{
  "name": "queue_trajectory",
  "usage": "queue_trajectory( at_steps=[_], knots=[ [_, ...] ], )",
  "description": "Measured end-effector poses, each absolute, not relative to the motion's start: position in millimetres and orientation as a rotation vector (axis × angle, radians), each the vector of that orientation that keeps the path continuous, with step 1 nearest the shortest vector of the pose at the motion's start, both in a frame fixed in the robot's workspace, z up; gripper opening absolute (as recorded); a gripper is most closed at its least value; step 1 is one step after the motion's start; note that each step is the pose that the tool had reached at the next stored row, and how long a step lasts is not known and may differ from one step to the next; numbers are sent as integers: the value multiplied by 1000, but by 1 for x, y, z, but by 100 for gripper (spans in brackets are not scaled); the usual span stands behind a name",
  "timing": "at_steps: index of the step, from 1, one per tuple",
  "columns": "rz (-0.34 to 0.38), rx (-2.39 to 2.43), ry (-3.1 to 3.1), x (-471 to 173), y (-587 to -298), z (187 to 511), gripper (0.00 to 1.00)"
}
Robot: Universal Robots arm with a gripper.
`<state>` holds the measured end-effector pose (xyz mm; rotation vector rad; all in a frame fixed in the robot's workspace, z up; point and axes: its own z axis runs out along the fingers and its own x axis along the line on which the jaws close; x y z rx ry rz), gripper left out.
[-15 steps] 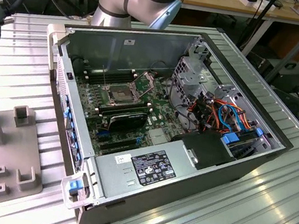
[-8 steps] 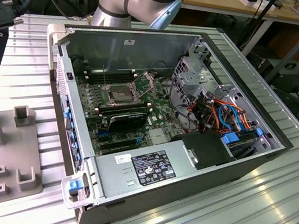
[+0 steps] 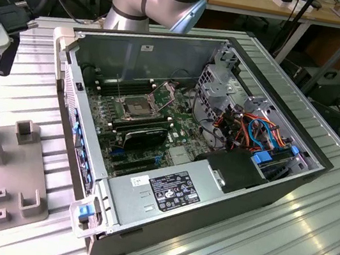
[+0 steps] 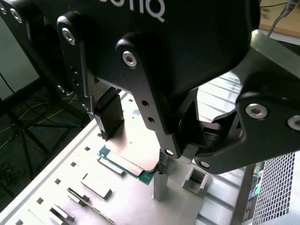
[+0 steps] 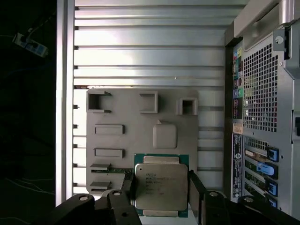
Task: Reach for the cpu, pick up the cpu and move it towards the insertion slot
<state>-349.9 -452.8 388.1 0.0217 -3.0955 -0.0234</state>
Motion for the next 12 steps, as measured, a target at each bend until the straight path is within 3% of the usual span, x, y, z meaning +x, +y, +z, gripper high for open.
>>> queue_trajectory(
  at_steps=[12],
  knots=[
    [-23, 22, -3096, -334, -453, 388, 55]
  ],
)
